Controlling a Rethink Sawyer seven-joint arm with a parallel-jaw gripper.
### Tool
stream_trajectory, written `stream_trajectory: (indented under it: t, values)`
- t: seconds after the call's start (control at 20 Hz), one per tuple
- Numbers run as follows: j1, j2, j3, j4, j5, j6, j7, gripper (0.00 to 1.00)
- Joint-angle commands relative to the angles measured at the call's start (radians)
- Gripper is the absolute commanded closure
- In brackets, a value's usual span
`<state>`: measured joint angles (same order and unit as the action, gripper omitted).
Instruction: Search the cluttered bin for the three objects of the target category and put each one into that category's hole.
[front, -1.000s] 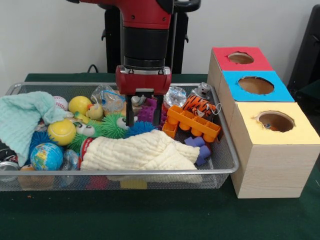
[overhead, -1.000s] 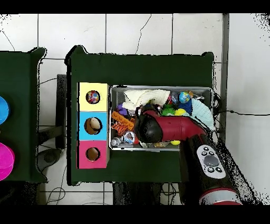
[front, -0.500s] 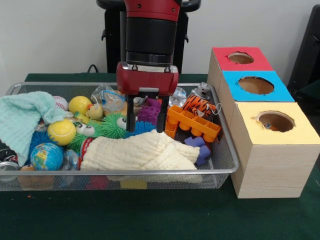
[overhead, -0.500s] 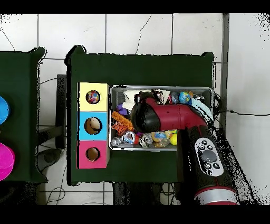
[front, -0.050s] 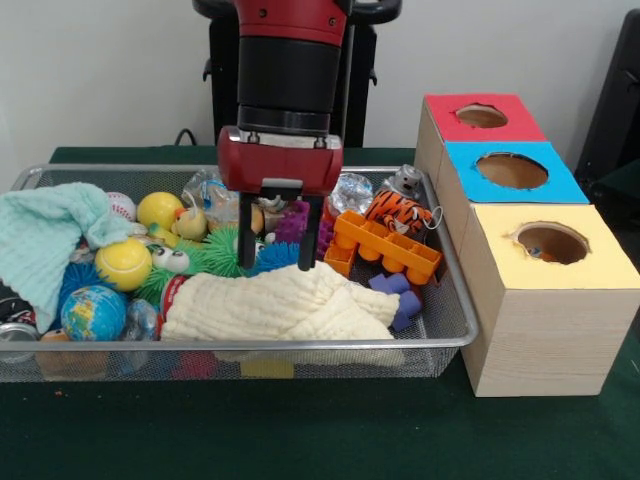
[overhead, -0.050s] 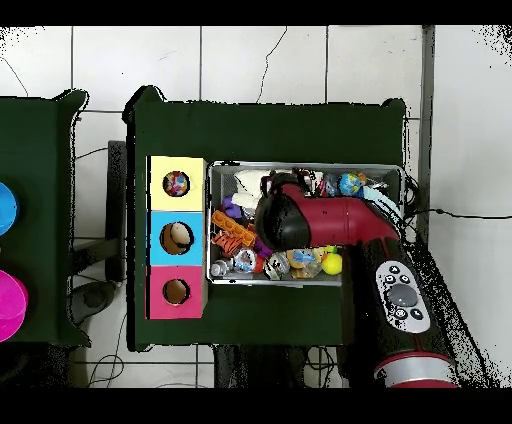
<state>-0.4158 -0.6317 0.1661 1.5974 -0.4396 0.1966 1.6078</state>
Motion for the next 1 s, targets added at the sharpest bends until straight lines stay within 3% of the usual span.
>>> stream_trajectory:
  t: [0.05,0.3,0.55,0.7,1.0]
  values:
    - [0.001,0.147,-0.059,0.044,-0.038,-0.114,0.166,0.0]
    - [0.002,0.192,-0.081,0.054,-0.027,-0.212,0.175,0.0]
    - [0.006,0.218,-0.102,0.061,0.008,-0.227,0.178,0.0]
    - [-0.015,0.221,-0.092,0.095,0.058,-0.205,0.213,0.0]
    - [-0.026,0.222,-0.087,0.094,0.087,-0.1,0.175,0.0]
